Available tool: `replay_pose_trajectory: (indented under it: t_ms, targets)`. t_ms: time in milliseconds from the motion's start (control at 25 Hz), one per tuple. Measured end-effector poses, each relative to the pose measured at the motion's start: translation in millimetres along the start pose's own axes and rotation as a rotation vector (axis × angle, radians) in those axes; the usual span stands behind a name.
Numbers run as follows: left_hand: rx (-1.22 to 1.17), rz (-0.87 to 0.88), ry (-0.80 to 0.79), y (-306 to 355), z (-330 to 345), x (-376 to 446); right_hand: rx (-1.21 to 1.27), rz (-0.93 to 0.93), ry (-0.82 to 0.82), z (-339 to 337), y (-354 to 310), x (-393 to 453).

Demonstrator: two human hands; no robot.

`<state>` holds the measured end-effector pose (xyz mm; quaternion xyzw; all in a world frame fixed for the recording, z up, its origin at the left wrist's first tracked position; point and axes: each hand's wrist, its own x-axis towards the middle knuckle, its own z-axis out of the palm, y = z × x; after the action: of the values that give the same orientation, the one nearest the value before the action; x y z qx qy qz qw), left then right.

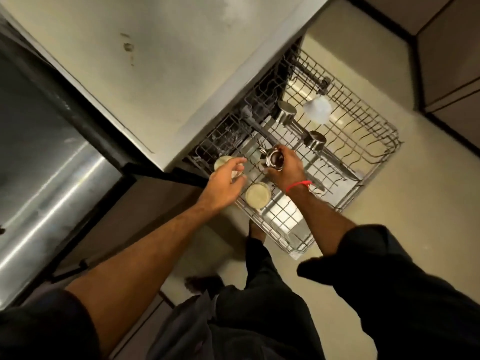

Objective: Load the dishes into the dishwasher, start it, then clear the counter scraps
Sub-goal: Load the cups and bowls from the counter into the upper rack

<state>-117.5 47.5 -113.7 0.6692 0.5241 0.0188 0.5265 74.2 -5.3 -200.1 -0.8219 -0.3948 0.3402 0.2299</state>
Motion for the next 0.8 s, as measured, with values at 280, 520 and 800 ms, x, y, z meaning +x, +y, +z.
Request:
replay_pose_trajectory:
  t_ms: [280,520,800]
  targets:
    - [-0.053,-0.122,-0.037,-8.3,18.8,19.6,-0.334,-0.044,-0.067,48.6,39.1,59.5]
    - [-0.076,-0.153,-0.029,-5.9,15.4,14.1,-0.481,-0.04,-0.106,65.6,51.7,68.8]
    - [-0.106,-0.16,-0.023,-12.0,7.1,9.3,-0.538,0.026,-0.262,64.2,49.0,76.0]
